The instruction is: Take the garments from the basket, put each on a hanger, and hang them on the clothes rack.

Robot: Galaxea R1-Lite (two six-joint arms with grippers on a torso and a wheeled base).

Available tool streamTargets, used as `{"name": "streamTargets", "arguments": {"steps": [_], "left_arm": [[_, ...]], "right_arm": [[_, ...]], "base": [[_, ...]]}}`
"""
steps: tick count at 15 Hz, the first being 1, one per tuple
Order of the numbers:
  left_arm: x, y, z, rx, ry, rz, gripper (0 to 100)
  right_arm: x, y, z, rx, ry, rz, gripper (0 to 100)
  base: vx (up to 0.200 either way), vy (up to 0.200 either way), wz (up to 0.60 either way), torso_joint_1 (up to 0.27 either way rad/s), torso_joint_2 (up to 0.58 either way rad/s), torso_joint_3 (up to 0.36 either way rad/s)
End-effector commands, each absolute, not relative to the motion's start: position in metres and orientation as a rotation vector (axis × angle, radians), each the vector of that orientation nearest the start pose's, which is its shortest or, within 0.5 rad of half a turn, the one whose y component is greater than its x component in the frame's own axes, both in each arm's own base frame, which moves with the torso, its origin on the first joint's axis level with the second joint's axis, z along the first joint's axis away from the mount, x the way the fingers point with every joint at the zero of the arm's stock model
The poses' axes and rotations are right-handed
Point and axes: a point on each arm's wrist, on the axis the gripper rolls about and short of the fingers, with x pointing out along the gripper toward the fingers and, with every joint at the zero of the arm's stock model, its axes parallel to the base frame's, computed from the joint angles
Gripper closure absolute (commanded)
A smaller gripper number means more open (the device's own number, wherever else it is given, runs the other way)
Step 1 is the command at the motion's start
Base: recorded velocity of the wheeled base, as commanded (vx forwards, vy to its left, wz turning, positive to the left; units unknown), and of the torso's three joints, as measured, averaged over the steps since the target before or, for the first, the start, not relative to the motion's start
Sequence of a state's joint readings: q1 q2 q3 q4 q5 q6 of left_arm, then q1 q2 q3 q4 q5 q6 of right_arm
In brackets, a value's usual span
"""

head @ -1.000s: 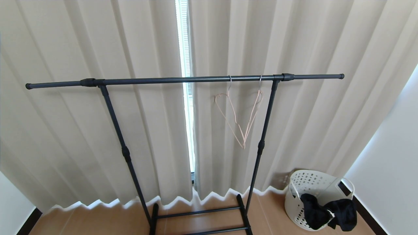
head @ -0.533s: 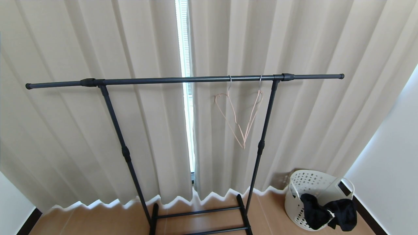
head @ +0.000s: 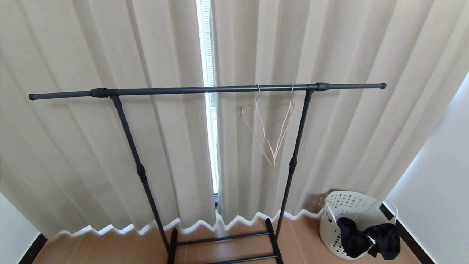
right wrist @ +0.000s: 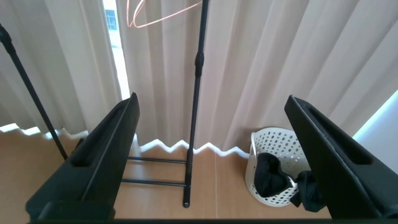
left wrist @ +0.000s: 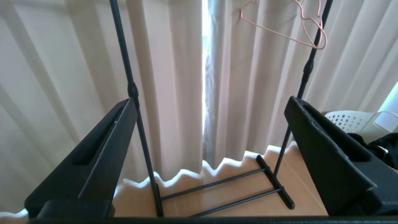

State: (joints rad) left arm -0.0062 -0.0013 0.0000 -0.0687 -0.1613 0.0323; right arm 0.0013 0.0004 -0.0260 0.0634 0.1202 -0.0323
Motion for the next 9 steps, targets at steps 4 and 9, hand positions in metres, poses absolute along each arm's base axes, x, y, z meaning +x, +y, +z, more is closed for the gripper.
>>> {"name": "streamTargets", "arguments": {"steps": [4,9], "left_arm": [[-0.0234,-0.0035,0.0825,0.034,-0.071,-0.168,0],[-0.0234,-0.0035,0.0824,0.037,-0.070,-0.168,0]], "right_arm": [[-0.0251,0.0026,0.0761,-0.015,0.037,0.121,0],[-0.0252,0.0027,0.0760,-0.031,0.039,0.123,0]], "base": [[0.000,0.000,0.00,0.000,0.00,0.000],[0.000,0.000,0.00,0.000,0.00,0.000]]}}
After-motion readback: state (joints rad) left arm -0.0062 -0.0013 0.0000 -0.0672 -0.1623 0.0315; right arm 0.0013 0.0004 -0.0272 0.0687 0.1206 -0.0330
